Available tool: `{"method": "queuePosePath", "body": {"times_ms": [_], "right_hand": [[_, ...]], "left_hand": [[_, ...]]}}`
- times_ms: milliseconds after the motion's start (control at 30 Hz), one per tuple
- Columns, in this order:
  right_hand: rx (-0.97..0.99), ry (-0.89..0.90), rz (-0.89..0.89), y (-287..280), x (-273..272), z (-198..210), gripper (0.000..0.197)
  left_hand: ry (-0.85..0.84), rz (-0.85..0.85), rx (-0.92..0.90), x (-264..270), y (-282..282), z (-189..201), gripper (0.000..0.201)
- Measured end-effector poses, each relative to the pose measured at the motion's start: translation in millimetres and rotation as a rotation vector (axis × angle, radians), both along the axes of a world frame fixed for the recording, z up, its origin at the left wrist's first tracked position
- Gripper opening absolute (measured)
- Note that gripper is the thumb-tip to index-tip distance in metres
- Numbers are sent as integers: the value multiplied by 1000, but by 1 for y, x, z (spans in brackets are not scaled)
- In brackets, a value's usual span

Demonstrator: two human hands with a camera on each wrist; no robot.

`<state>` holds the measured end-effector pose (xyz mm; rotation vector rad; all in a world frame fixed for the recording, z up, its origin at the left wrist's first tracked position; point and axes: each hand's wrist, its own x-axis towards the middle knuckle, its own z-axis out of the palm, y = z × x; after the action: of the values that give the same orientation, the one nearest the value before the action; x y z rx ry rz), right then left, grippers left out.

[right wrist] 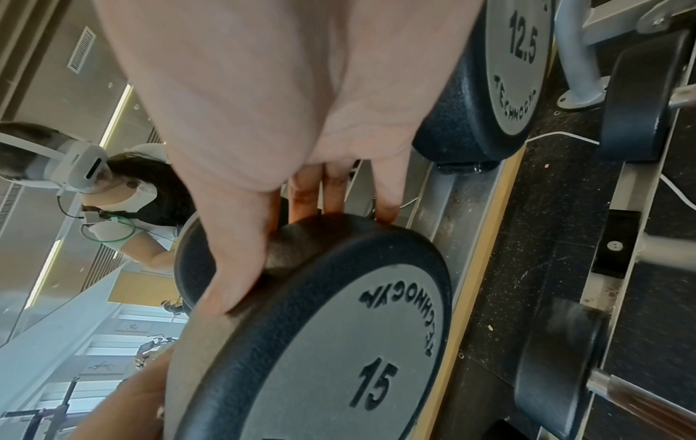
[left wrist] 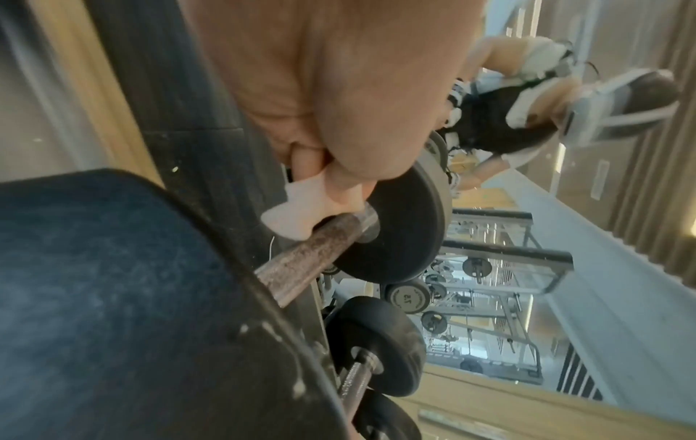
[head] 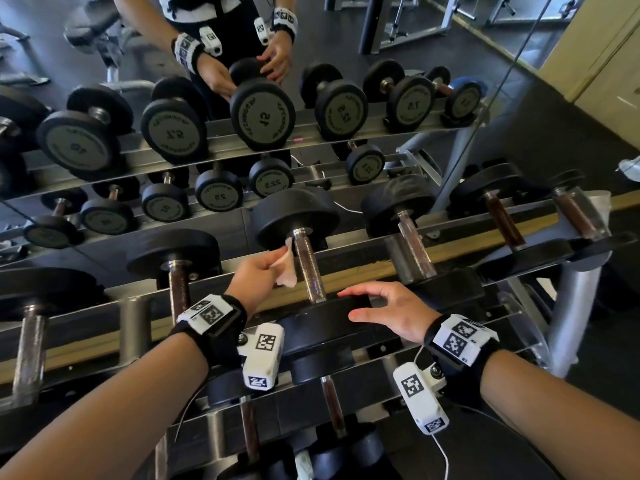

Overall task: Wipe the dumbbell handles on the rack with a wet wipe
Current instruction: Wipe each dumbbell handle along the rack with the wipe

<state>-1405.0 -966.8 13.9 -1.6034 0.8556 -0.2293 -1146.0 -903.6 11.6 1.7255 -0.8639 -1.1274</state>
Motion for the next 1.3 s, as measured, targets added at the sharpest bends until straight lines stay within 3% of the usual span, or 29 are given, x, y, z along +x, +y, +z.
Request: {"method": "queuePosePath", "body": {"times_ms": [267, 433, 633, 700, 800, 1000, 1300], "right_hand": [[16, 5, -17, 1, 0, -1, 38], [50, 0, -11, -1, 1, 5, 39], [-7, 101, 160, -19, 1, 22, 36], [-100, 151, 211, -30, -7, 28, 33], [-159, 156, 219, -55, -34, 33, 29], [-255, 145, 61, -115, -102, 27, 28], [-171, 132, 47, -157, -165, -11, 27]], "left_hand": [[-257, -270, 49, -8, -4, 2, 39], [-229, -333, 82, -11, 10, 6, 34], [-249, -429, 181, -17, 19, 22, 27], [-277, -377, 187, -22, 14, 26, 32], [-180, -223, 182, -37, -4, 35, 30], [-69, -98, 62, -93, -57, 52, 27], [-54, 133, 79, -177, -121, 5, 34]]}}
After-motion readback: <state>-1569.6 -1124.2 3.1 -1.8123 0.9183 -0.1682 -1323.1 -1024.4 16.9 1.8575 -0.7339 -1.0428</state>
